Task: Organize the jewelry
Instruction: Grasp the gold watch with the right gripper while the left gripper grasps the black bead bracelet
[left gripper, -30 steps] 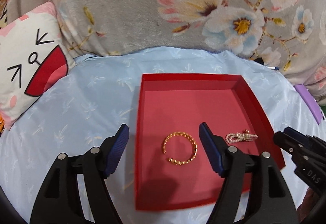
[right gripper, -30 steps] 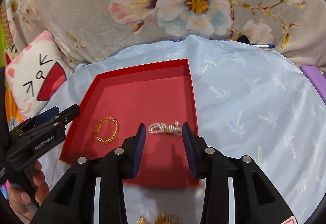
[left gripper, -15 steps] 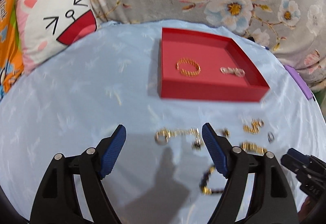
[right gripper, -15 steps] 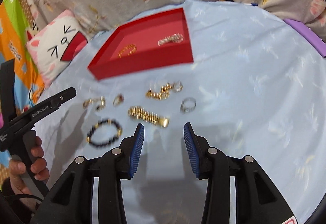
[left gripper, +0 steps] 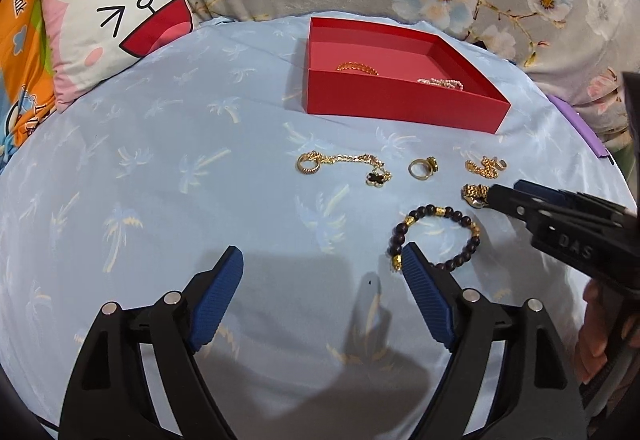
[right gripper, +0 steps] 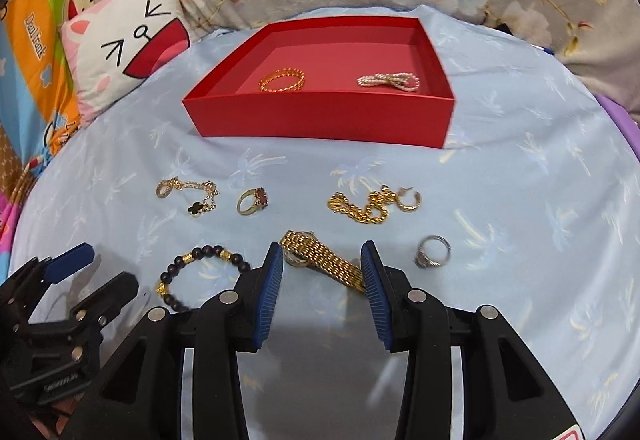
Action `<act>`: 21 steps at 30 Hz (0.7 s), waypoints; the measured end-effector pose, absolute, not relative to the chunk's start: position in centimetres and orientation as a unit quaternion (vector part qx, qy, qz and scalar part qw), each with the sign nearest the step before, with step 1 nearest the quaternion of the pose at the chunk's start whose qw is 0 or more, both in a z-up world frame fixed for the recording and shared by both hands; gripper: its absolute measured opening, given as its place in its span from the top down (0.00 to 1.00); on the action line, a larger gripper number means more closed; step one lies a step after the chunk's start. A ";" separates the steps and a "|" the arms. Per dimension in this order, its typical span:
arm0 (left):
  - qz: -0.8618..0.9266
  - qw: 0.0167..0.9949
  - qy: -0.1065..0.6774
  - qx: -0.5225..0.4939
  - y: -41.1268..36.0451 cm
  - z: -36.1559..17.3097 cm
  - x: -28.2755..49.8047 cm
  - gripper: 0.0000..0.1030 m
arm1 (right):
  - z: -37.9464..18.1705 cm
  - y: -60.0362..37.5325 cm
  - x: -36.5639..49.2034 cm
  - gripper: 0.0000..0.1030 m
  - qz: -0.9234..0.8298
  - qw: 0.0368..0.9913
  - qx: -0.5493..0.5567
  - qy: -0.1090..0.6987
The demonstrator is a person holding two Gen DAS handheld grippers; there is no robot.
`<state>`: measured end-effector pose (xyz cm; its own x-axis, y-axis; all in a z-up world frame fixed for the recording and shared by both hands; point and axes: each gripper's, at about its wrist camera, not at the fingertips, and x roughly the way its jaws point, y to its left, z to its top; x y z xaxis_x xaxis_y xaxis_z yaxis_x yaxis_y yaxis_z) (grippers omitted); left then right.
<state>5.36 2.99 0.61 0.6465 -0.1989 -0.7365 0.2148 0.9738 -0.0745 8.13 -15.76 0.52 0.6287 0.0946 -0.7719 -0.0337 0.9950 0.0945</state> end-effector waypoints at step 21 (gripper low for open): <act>-0.163 0.900 0.404 0.025 -0.1 0.4 4.1 0.23 | -0.5 -19.2 3.1 0.89 0.022 0.893 0.124 0.431</act>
